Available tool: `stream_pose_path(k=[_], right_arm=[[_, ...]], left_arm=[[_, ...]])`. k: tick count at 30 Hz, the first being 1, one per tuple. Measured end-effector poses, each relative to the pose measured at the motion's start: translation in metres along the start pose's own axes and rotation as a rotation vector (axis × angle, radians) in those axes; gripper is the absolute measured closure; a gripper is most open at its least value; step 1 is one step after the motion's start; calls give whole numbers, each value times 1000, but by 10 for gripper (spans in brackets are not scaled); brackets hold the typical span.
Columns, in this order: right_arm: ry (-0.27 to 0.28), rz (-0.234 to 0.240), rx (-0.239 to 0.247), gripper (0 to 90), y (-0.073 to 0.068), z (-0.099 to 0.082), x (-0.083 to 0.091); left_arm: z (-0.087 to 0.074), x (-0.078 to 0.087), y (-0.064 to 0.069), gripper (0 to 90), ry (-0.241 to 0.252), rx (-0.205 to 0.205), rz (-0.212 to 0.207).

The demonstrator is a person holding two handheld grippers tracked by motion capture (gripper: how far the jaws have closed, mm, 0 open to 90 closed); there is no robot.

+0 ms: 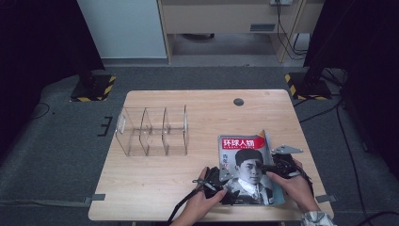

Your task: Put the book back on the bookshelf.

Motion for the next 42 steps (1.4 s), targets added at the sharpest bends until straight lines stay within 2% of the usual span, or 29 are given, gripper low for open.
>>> stream_pose_path(k=[6, 9, 11, 15, 19, 23, 28, 40, 42], right_arm=[[0, 1, -20, 354, 2, -1, -2], [11, -26, 32, 427, 3, 0, 0], [30, -32, 50, 461, 0, 3, 3], [76, 0, 53, 523, -9, 13, 9], [49, 5, 56, 471, -13, 11, 3], [12, -1, 25, 425, -11, 6, -2], [17, 7, 9, 402, -9, 5, -4], [5, 30, -22, 251, -10, 6, -5], [-5, 26, -11, 236, -10, 6, -5]], left_arm=[[0, 0, 0, 22, 0, 0, 0], [0, 0, 0, 22, 0, 0, 0], [0, 0, 0, 22, 0, 0, 0], [0, 0, 0, 22, 0, 0, 0], [0, 0, 0, 22, 0, 0, 0], [0, 0, 0, 22, 0, 0, 0], [0, 0, 0, 22, 0, 1, 0], [0, 0, 0, 21, 0, 0, 1], [0, 0, 0, 21, 0, 0, 1]])
Point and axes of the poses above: each handheld gripper's, and its own axes: x roughly backward along the jaws, z roughly out of its top, y roughly to its right, the point moved 5 cm from there along -x, roughly forward along the jaws, and after that the axes turned 13 degrees about y, right-handed, at the moved point
